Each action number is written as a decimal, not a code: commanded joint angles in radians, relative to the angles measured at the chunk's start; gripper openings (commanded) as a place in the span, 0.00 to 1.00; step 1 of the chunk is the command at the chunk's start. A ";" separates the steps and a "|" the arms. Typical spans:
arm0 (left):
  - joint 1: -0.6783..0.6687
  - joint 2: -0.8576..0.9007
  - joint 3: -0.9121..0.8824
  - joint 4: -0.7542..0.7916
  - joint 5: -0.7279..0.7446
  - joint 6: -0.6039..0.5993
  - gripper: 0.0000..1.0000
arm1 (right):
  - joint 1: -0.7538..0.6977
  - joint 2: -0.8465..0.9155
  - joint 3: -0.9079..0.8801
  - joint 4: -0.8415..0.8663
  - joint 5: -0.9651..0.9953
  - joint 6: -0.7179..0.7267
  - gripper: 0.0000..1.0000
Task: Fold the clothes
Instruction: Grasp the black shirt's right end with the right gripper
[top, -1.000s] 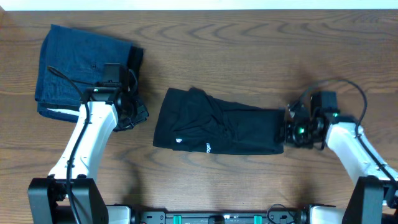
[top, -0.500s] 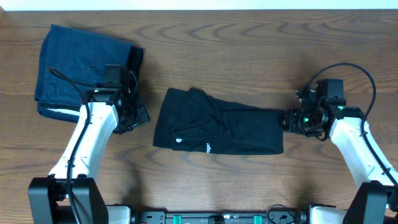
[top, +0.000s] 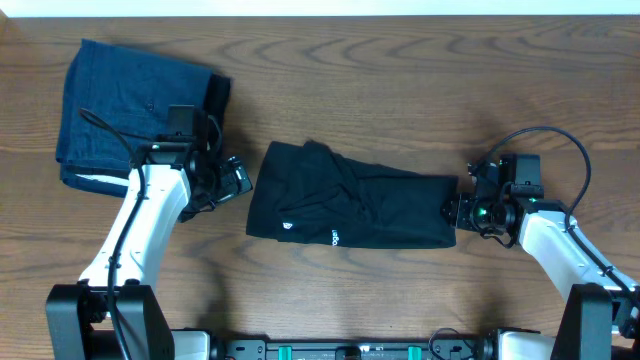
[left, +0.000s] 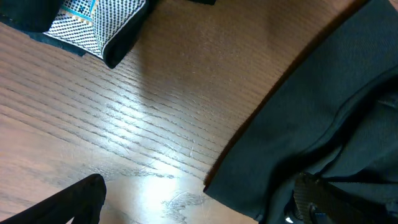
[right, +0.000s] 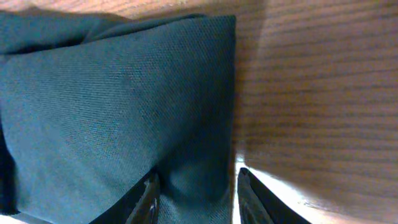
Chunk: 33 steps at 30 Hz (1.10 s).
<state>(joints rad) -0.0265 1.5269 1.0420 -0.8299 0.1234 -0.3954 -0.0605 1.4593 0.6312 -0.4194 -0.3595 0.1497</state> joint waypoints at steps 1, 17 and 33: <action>0.003 0.005 -0.007 -0.003 -0.013 0.002 0.98 | -0.004 0.000 -0.007 0.007 -0.019 0.002 0.40; 0.003 0.005 -0.007 0.001 -0.013 0.002 0.98 | -0.004 0.000 -0.054 0.082 -0.023 0.003 0.36; 0.003 0.005 -0.007 0.001 -0.013 0.002 0.98 | -0.004 0.000 -0.058 0.088 -0.022 0.011 0.38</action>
<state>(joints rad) -0.0265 1.5269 1.0420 -0.8288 0.1234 -0.3954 -0.0605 1.4593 0.5827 -0.3340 -0.3775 0.1524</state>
